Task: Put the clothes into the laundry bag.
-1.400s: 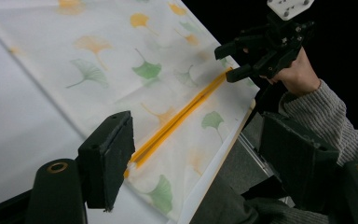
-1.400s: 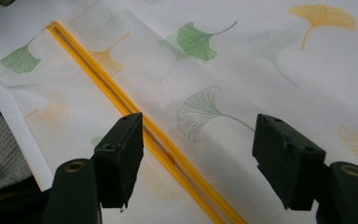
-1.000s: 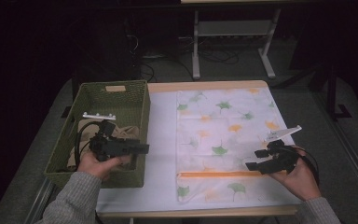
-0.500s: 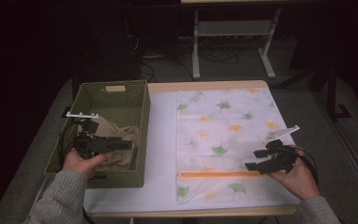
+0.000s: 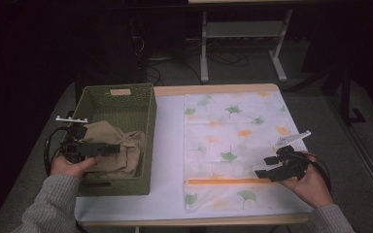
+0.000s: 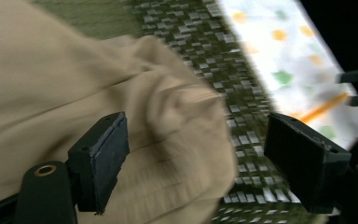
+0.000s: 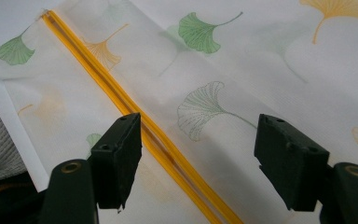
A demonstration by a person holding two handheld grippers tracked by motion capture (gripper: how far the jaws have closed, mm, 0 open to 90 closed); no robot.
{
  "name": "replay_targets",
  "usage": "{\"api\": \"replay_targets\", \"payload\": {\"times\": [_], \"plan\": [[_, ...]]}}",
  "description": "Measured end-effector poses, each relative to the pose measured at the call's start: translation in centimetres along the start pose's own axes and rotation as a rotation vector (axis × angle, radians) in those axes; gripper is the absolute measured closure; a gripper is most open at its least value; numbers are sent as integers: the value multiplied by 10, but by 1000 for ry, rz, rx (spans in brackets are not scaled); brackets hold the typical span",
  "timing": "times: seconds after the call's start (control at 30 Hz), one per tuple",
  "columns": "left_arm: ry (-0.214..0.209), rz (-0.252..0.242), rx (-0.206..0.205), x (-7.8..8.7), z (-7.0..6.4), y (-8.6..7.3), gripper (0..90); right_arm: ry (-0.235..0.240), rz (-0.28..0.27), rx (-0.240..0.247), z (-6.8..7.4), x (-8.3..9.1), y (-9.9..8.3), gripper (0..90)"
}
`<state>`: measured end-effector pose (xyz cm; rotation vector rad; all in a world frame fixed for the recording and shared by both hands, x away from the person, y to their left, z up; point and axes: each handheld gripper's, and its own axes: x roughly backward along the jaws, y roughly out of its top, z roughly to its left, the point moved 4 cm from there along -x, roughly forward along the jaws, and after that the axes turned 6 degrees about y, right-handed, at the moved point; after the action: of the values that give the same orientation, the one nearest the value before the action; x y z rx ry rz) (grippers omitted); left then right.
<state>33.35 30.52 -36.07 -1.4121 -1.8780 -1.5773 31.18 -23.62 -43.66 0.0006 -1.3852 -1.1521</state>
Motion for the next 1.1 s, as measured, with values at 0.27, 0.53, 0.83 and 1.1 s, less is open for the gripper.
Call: {"api": "replay_targets", "payload": {"times": [0.27, 0.53, 0.83, 1.1], "plan": [[154, 86, 25, -4, 20, -2, 196, 8, 9, -4, -1, -2, 0, 304], [191, 188, 35, -22, 26, -1, 191, 12, 12, -5, -2, -2, 0, 302], [161, 271, 59, -37, 28, 2, 148, 17, 17, -11, -2, -2, -1, 301], [155, 327, 69, -47, 31, 3, 149, 17, 27, -10, -2, -4, 0, 298]]}}
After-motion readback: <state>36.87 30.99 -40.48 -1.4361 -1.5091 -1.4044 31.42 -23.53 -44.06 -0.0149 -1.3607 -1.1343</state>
